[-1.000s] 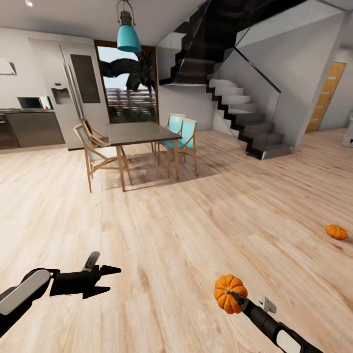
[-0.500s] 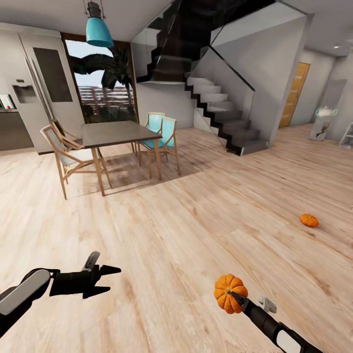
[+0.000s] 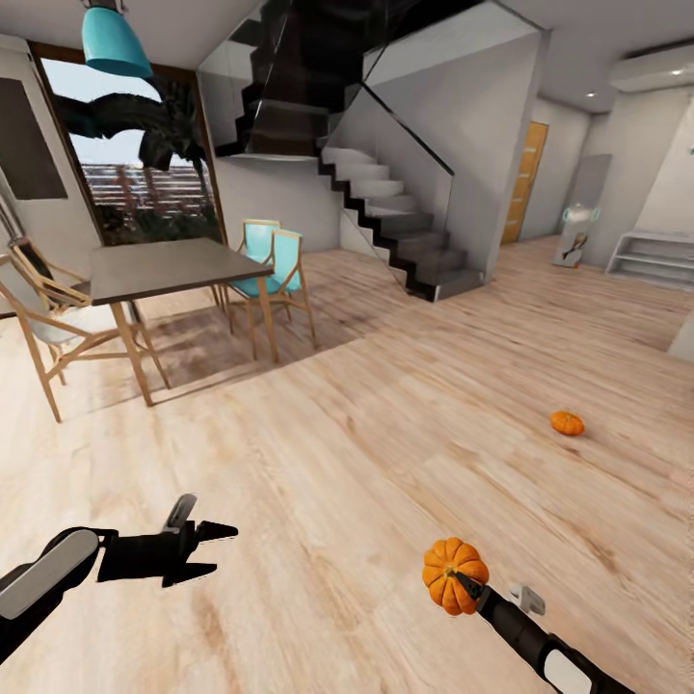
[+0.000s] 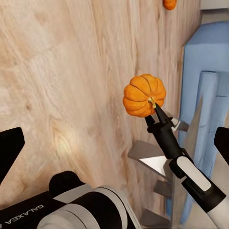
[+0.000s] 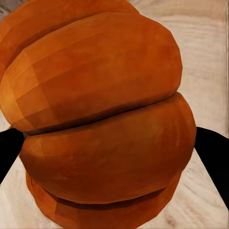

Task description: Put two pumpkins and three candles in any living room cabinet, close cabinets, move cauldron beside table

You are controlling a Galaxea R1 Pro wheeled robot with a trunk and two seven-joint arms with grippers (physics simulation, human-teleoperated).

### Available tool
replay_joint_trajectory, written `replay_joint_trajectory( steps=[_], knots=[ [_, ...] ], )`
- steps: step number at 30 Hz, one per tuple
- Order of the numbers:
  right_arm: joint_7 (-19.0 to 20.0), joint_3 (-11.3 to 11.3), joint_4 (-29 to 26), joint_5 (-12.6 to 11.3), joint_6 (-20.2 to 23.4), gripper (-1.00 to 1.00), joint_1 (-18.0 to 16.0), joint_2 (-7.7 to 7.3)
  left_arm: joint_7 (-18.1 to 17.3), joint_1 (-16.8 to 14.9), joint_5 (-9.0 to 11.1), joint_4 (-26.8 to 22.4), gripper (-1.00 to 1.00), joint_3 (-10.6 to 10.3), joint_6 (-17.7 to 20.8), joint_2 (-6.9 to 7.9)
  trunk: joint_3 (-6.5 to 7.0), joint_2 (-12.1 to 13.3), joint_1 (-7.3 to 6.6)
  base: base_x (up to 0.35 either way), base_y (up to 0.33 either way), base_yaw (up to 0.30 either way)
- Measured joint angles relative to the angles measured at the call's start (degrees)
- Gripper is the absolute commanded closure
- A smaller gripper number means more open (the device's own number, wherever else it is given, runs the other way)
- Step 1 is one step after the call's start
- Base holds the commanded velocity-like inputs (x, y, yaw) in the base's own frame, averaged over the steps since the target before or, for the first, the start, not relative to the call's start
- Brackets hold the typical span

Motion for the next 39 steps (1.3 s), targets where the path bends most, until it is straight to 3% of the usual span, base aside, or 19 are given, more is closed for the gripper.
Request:
replay_joint_trajectory(
  steps=[39],
  knots=[
    [-0.06, 0.0, 0.05, -0.01, -0.05, 1.0, 0.0, 0.0, 0.04, 0.0, 0.0, -0.01, -1.0, 0.0, -0.06, 0.0, -1.03, 0.0, 0.0, 0.332, 0.0, -0.255]
  ],
)
